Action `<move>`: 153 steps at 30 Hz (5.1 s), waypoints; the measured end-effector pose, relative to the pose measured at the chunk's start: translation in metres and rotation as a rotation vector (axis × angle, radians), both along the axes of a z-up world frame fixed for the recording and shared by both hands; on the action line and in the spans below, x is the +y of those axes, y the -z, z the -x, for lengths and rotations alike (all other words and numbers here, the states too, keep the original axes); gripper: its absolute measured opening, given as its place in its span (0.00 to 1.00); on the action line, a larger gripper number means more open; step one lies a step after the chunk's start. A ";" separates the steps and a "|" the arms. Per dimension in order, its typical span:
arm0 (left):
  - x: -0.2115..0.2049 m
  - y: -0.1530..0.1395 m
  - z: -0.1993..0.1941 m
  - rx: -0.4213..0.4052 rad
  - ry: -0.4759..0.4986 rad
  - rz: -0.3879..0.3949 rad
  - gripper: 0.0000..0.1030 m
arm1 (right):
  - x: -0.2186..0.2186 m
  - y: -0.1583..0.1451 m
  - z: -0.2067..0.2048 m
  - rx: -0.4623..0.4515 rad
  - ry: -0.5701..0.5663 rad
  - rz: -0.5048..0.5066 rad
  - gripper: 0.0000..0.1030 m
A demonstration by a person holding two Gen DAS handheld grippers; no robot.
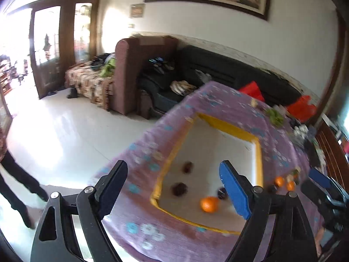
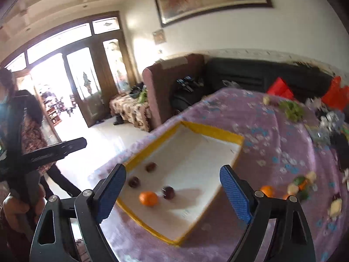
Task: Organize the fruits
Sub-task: 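Grasp a mandarin with the left tool while the right tool grasps another mandarin, then lower both mandarins into the tray and open both tools, then withdraw both tools from the tray toward the remaining fruit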
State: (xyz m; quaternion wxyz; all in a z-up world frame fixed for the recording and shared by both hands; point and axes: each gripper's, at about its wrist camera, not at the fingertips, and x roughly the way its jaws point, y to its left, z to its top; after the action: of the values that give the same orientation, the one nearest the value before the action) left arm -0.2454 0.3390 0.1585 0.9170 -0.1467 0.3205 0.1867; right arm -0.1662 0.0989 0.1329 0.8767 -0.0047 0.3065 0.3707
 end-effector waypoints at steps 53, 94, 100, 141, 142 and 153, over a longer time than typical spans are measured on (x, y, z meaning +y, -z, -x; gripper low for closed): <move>-0.253 0.143 -0.254 0.370 0.600 -0.064 0.32 | -0.183 0.130 -0.153 0.380 0.455 0.043 0.37; 0.013 0.113 -0.137 0.234 0.217 0.116 0.33 | 0.083 0.113 -0.063 0.278 -0.070 0.280 0.38; 0.010 0.124 -0.141 0.251 0.218 0.124 0.33 | 0.093 0.118 -0.061 0.247 -0.086 0.308 0.38; -0.121 0.034 -0.040 0.089 0.124 -0.215 0.92 | -0.066 0.066 -0.031 0.128 0.196 0.167 0.60; -0.124 0.035 -0.041 0.095 0.126 -0.217 0.92 | -0.072 0.067 -0.032 0.134 0.206 0.165 0.60; -0.121 0.030 -0.027 0.043 0.122 -0.185 0.92 | -0.086 0.082 -0.043 0.167 0.203 0.156 0.61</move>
State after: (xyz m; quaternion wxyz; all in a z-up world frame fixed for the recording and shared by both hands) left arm -0.2181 0.2183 0.1280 0.9292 -0.0377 0.3297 0.1626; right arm -0.1233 0.0128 0.0512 0.8782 -0.0109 0.4050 0.2542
